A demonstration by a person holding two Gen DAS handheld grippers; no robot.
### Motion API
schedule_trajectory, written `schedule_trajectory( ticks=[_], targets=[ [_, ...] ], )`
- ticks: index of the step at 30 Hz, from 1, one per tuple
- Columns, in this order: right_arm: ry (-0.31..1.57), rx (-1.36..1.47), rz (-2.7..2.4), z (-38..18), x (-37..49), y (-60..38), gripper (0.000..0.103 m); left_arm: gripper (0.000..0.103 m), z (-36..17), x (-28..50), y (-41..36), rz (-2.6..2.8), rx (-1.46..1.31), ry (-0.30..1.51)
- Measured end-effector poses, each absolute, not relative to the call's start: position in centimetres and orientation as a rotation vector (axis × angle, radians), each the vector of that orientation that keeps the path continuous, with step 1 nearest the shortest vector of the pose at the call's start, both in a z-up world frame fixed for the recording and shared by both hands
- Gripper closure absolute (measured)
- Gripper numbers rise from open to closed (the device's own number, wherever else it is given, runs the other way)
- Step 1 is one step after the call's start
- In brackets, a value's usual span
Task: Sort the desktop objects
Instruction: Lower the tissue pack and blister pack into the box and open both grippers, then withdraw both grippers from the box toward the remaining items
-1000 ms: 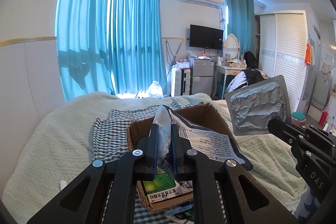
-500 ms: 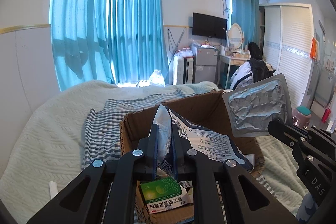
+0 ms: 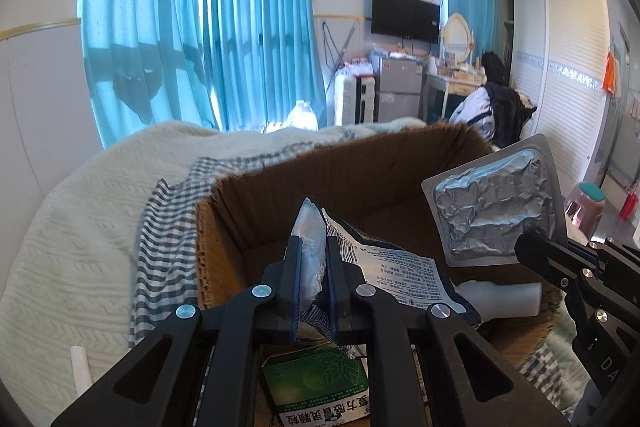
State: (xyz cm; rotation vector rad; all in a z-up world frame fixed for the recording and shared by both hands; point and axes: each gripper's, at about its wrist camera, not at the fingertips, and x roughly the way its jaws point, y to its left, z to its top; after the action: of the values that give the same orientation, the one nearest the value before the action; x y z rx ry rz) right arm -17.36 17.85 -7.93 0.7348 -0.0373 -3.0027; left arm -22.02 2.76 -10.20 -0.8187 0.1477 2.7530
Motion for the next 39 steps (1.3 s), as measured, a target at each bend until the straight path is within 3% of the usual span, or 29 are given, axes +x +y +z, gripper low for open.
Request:
schedule_trajectory(
  ticks=[8, 11, 13, 14, 16, 24, 30, 35, 39],
  targets=[
    [-0.026, 0.844, -2.989, -10.4, -19.5, 18.4, 0.096, 0.090, -12.1, -24.0, 3.8, 2.712, -0.914, 0.237],
    [-0.012, 0.859, -3.006, -10.8, -19.8, 18.4, 0.096, 0.080, -11.9, -24.5, 3.7, 2.721, -0.927, 0.229],
    [-0.011, 0.868, -3.015, -10.8, -20.0, 18.5, 0.094, 0.066, -11.7, -24.7, 3.6, 2.727, -0.932, 0.215],
    [0.001, 0.866, -3.031, -10.7, -20.0, 18.5, 0.091, 0.061, -11.4, -24.7, 3.5, 2.733, -0.927, 0.212],
    [0.005, 0.845, -3.054, -10.3, -19.8, 18.4, 0.067, 0.049, -10.9, -24.4, 3.4, 2.746, -0.903, 0.208],
    [-0.035, 0.764, -3.104, -7.2, -17.8, 18.9, 0.065, 0.030, -8.0, -22.5, 2.5, 2.784, -0.845, 0.185],
    [-0.032, 0.685, -3.130, -4.1, -15.5, 18.7, 0.052, 0.010, -4.9, -20.5, 1.1, 2.847, -0.753, 0.153],
    [-0.025, 0.628, -3.146, -1.7, -13.2, 18.4, 0.046, 0.001, -1.9, -18.2, -0.1, 2.897, -0.657, 0.131],
    [-0.022, 0.566, -3.161, 0.3, -11.3, 17.8, 0.040, 0.000, 0.1, -16.5, -1.2, 2.920, -0.593, 0.084]
  ],
)
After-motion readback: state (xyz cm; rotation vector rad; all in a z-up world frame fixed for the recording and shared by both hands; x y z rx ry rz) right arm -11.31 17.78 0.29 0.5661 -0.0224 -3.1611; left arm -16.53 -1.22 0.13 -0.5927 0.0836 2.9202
